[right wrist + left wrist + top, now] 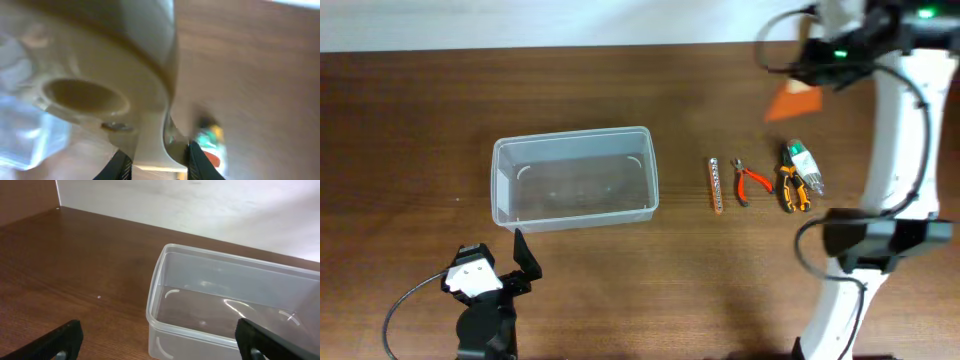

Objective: Pack container
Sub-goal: 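Carry the scraper into the container and open the right gripper, then grasp the green-capped marker pack with the right gripper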

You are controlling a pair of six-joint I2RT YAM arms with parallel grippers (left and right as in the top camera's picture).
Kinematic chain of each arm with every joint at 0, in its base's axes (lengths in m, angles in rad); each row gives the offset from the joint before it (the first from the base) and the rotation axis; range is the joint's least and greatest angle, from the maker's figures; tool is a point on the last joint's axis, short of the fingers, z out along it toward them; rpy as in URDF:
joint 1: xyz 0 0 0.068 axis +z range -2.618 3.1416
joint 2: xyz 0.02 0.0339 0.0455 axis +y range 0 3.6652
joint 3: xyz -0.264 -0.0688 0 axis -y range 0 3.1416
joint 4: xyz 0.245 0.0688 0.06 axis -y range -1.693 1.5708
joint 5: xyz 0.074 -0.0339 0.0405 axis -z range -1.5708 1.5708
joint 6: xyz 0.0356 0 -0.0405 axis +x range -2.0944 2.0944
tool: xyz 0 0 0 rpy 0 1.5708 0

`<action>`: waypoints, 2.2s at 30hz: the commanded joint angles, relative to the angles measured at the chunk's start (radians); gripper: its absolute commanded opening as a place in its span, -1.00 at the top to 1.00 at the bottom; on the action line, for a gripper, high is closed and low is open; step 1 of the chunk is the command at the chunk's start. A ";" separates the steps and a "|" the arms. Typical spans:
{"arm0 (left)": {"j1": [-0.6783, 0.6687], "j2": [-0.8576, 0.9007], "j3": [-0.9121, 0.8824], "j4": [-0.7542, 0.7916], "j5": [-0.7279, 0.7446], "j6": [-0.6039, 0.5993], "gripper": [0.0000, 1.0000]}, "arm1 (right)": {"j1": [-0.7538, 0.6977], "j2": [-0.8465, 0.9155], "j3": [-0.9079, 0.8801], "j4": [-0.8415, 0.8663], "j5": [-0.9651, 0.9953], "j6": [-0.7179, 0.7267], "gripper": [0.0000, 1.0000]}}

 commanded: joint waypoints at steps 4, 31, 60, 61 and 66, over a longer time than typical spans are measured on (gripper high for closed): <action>-0.004 -0.005 -0.004 -0.001 -0.003 0.009 -0.99 | 0.263 0.005 -0.005 0.003 -0.009 0.004 0.80; -0.004 -0.005 -0.004 -0.001 -0.003 0.009 -0.98 | 0.698 0.188 -0.202 0.304 0.272 -0.292 -0.97; -0.004 -0.005 -0.004 -0.001 -0.003 0.009 -0.99 | -0.123 0.051 -0.372 0.104 0.328 0.330 -0.97; -0.004 -0.005 -0.004 -0.001 -0.003 0.009 -0.98 | -0.146 0.051 -0.437 0.125 0.328 0.287 -0.97; -0.004 -0.005 -0.004 -0.001 -0.004 0.009 -0.98 | -0.208 0.051 -0.633 0.193 0.328 0.223 -0.87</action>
